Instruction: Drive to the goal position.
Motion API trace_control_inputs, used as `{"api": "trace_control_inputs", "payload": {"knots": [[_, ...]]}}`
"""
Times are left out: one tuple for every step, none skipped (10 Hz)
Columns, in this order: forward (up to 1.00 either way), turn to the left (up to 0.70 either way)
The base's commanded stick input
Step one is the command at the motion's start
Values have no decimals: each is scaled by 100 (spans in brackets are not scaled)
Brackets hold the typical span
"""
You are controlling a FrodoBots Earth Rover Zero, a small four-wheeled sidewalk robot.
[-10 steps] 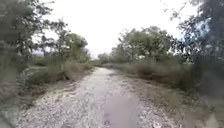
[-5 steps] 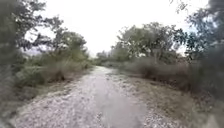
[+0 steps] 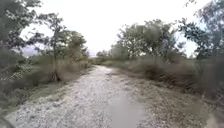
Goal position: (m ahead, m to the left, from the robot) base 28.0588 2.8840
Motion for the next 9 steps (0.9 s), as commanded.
{"api": "trace_control_inputs", "payload": {"knots": [[50,39],[50,50],[50,50],[50,24],[50,0],[50,0],[50,0],[50,0],[50,0]]}}
